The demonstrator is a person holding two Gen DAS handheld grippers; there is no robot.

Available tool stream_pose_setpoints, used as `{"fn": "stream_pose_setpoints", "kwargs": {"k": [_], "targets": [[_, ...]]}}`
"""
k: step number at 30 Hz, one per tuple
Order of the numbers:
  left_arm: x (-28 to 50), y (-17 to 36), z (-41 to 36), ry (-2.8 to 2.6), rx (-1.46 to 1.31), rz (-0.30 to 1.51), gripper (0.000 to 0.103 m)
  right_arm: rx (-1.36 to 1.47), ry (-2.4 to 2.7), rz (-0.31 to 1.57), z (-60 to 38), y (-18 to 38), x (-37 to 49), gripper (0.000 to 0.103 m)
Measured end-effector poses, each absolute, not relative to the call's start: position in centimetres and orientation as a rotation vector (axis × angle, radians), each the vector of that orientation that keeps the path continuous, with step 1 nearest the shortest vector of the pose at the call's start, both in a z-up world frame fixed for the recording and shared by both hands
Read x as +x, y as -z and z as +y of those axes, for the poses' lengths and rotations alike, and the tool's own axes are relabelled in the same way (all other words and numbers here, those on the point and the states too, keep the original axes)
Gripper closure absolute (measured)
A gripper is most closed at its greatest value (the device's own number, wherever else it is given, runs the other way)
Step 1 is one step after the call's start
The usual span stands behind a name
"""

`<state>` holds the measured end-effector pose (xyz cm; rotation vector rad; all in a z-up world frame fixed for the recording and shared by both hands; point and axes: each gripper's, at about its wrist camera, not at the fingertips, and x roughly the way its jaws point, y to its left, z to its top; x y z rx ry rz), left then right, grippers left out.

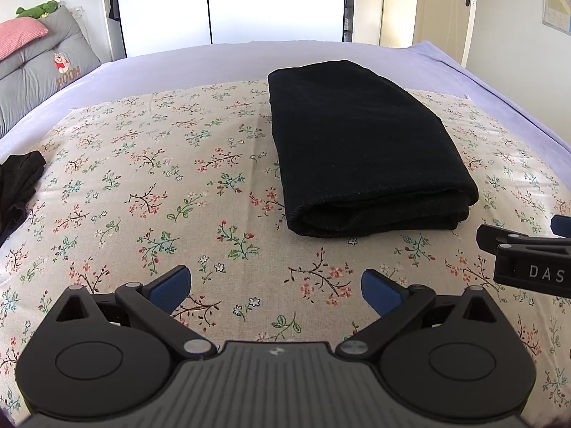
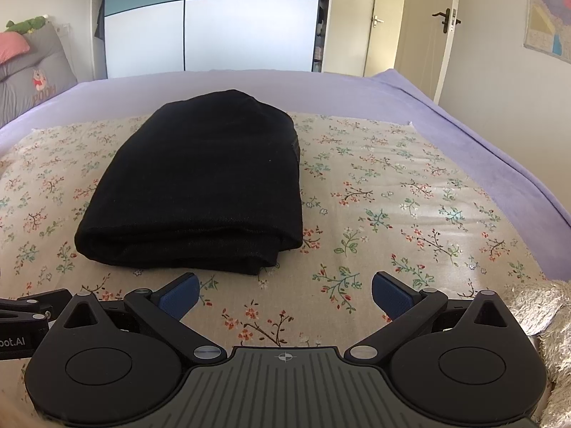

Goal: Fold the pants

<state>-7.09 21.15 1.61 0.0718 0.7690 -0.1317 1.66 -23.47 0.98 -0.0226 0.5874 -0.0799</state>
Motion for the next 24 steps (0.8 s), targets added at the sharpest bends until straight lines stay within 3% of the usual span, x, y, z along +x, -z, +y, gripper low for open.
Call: {"fn": "stream_pose_setpoints", "kwargs": {"k": [24], "targets": [[-6.77, -1.14, 21.23, 0.125, 0.074, 0.779, 0.0, -0.038, 0.073, 0.598, -23.23, -0.75, 1.78, 0.0]]}}
